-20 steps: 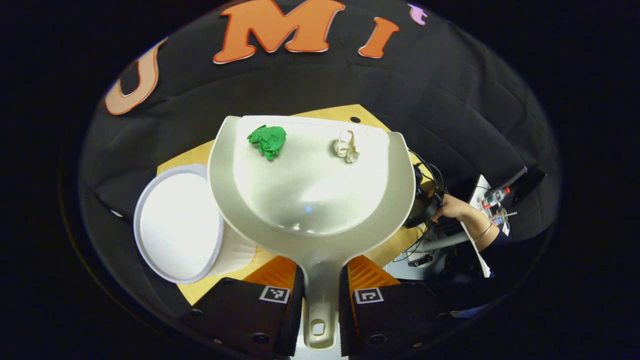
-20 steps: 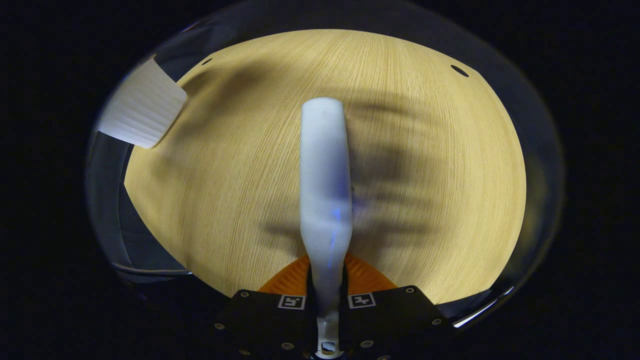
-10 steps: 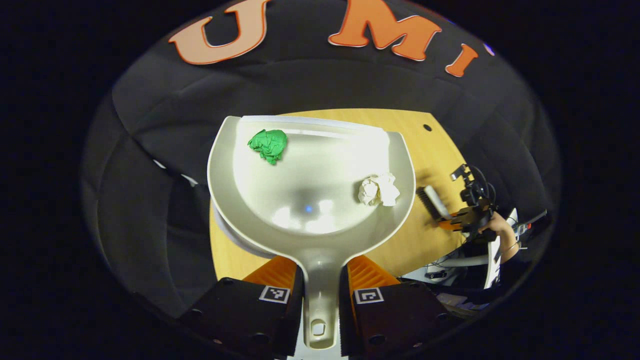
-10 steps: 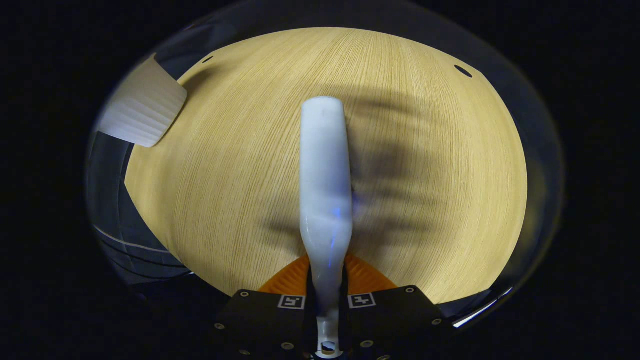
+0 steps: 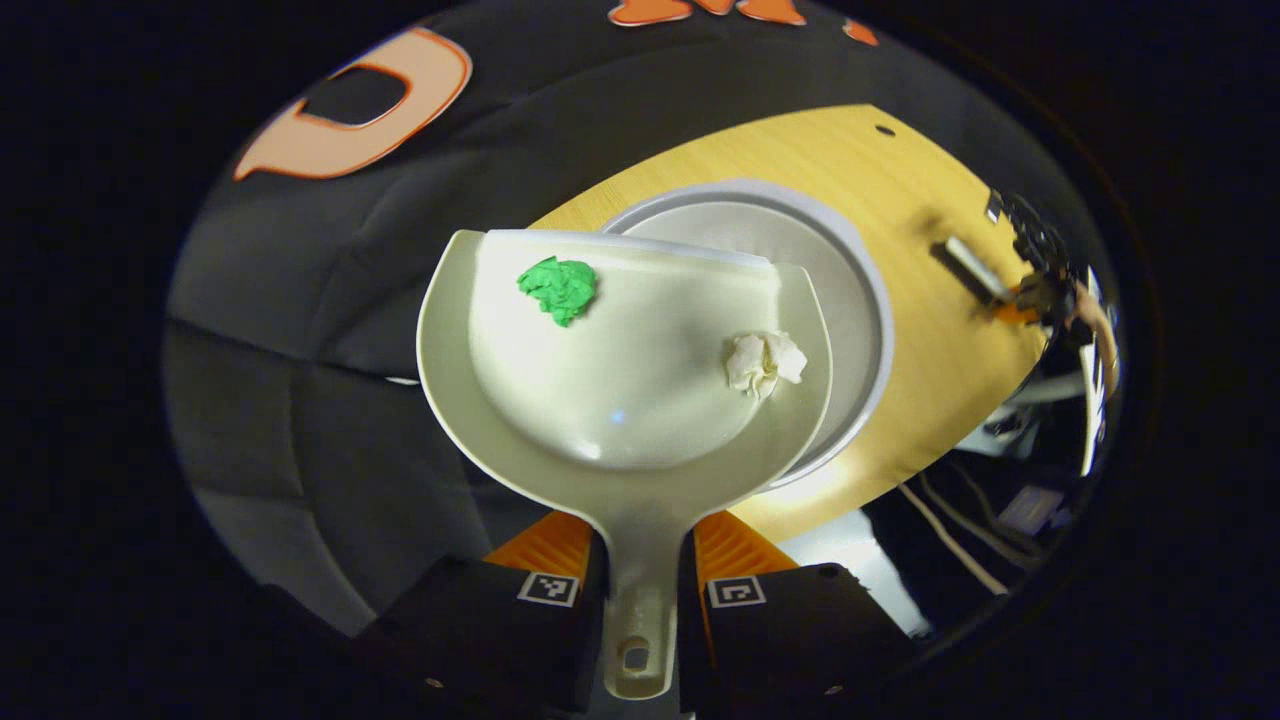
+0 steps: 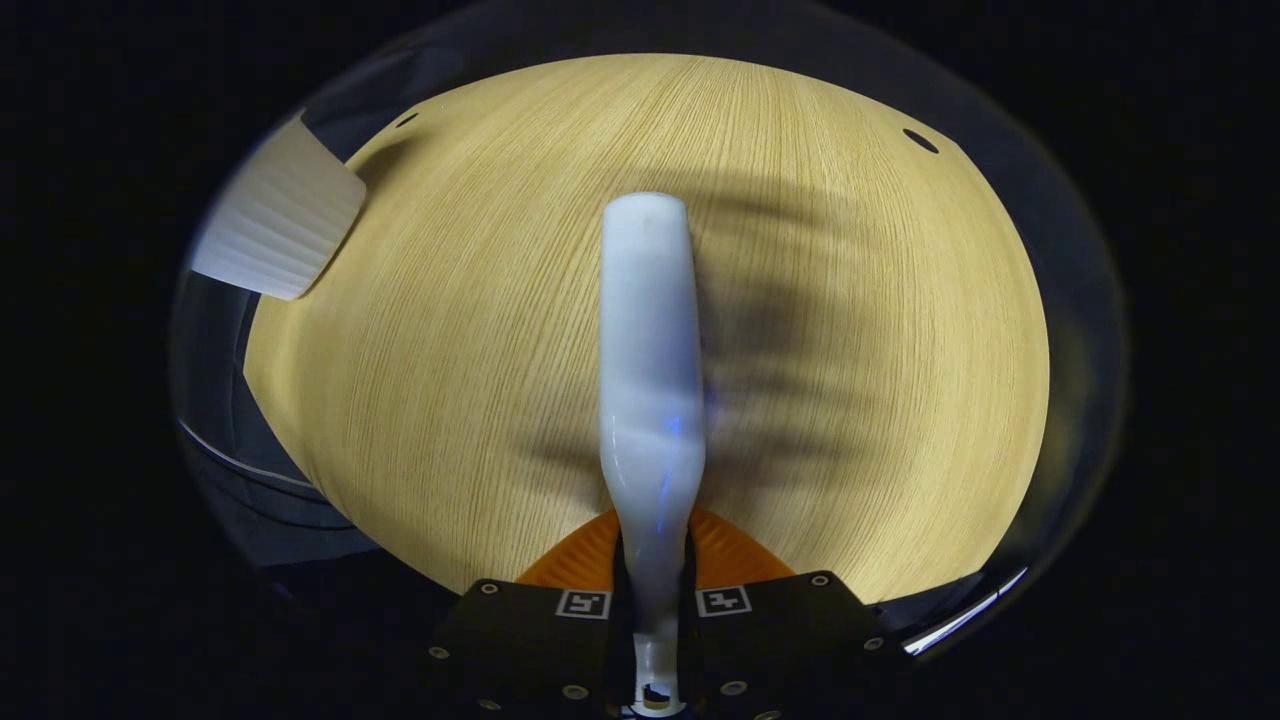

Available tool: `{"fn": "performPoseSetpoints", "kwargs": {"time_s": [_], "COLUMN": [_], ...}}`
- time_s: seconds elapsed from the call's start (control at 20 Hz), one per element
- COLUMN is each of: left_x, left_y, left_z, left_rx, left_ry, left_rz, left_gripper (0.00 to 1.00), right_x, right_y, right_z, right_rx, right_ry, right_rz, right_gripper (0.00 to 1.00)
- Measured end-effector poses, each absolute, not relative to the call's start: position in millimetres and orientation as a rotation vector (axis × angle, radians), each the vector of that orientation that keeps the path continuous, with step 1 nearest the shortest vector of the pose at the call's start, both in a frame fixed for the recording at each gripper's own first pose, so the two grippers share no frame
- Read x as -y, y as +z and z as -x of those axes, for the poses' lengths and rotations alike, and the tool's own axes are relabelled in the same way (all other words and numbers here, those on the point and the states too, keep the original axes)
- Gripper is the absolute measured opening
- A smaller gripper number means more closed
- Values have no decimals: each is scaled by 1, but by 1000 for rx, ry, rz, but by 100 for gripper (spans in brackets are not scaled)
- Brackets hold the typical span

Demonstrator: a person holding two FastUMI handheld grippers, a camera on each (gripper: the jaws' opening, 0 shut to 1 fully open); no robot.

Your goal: Pick up the small broom and dustpan from the desktop, sweep the trash into the dustpan with the broom, and then empty the trash into the garbage bin.

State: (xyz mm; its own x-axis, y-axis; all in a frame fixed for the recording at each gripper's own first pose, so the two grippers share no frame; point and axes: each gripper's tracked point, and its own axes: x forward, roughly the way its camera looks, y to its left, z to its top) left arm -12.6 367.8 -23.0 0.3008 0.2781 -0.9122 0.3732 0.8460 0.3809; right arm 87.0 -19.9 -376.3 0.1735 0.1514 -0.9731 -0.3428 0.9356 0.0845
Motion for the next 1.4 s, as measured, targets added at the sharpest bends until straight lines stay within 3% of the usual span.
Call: {"fn": "performPoseSetpoints", "kwargs": {"time_s": [0.35, 0.6, 0.75, 1.15, 1.4], "left_x": [-383, -383, -379, -358, -263], "left_y": [-8, -1, -8, -16, 5], "left_z": [4, -5, -5, -7, -15], "left_rx": [-1411, -1412, -1387, -1132, -899], "left_ry": [-131, -125, -128, 2, -91], "left_rz": [-934, -1129, -1034, -508, -187], "left_gripper": [33, 33, 33, 33, 33], "right_x": [20, 20, 20, 20, 20], "right_y": [-377, -375, -377, -377, -376], "right_z": [-87, -89, -88, -88, -89], "right_rx": [-1345, -1343, -1345, -1346, -1341], "right_ry": [341, 325, 325, 326, 328], "right_rz": [158, 143, 141, 128, 146], "right_gripper": [16, 16, 16, 16, 16]}}
